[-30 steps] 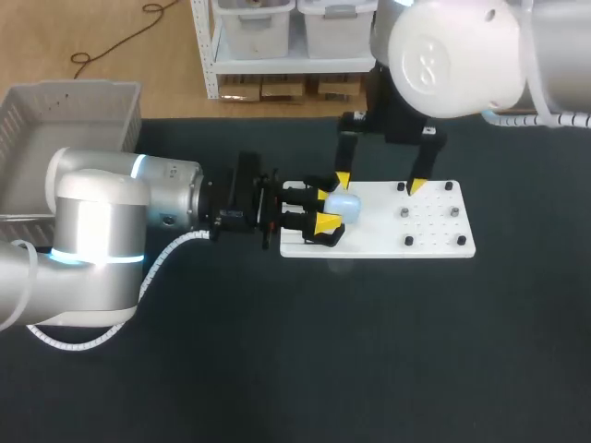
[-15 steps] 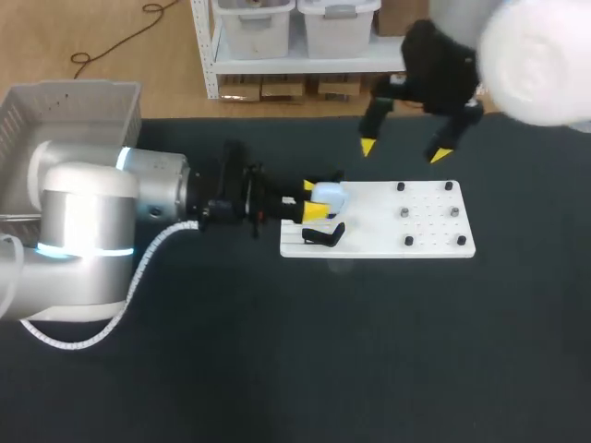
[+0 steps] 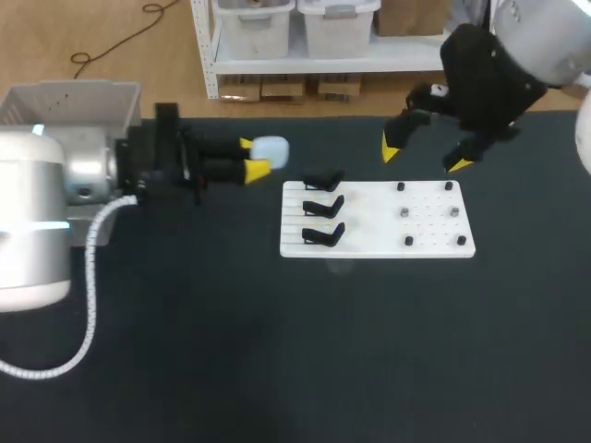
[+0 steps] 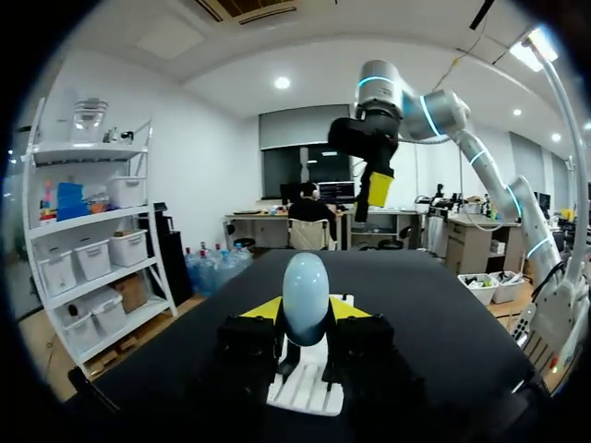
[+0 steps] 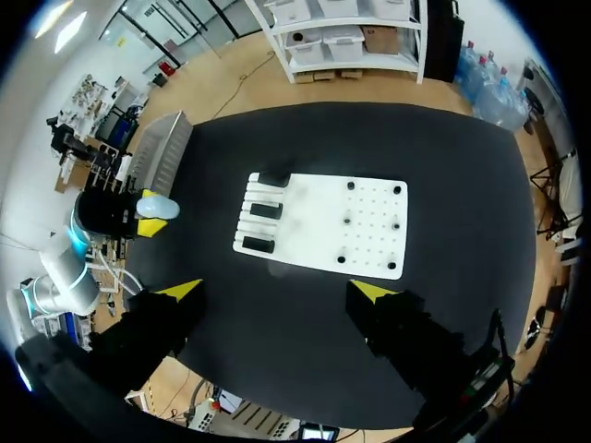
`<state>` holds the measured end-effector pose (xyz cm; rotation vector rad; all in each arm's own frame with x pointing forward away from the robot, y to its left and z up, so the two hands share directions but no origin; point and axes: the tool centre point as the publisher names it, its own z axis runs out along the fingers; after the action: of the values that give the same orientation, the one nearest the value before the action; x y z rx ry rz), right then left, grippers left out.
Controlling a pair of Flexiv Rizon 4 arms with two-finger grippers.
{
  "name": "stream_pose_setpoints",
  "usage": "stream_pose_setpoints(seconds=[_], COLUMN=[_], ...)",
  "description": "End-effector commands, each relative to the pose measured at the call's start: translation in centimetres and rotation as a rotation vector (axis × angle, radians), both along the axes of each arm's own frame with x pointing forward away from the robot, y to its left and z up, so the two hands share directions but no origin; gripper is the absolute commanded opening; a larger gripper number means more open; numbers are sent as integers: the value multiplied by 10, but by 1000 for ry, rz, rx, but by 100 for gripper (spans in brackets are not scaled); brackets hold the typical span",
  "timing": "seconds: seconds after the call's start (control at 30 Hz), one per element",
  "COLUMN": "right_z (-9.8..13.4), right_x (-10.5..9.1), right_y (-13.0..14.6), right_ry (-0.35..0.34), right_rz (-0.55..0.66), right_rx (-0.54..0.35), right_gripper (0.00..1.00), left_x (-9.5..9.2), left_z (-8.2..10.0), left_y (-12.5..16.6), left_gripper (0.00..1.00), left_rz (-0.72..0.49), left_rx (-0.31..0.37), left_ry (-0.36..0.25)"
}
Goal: Pick up each earbud case from the left stands, insert the matching earbuds, close the lid, and place the case in the box.
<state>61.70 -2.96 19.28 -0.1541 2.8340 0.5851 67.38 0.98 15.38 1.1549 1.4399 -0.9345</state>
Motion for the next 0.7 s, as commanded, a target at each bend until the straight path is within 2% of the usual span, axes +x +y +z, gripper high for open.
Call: stream_pose_setpoints(seconds=[0.03, 0.2, 0.37, 0.43, 0.53, 0.63, 0.7], right_z=[-1, -1, -1, -1, -1, -1, -1], right_x=[-4, -4, -4, -4, -4, -4, -4], right_y=[0, 0, 0, 0, 0, 0, 0], right_ry=[-97, -97, -97, -97, -97, -97, -97], right_rz=[-43, -43, -43, -43, -43, -43, -43], right_rx=[12, 12, 12, 12, 12, 12, 12], right_gripper=[100, 100, 100, 100, 100, 100, 100], left_x=[-9, 2, 16, 24, 35, 46, 52], left_z=[17, 32, 43, 40, 34, 30, 28], left_y=[33, 73, 115, 136, 165, 187, 197], left_gripper=[0, 0, 0, 0, 0, 0, 0], left_rz=[273, 442, 606, 685, 791, 848, 862], left_rx=[32, 81, 92, 96, 158, 214, 222], left_ry=[-38, -54, -69, -53, -62, -76, -76])
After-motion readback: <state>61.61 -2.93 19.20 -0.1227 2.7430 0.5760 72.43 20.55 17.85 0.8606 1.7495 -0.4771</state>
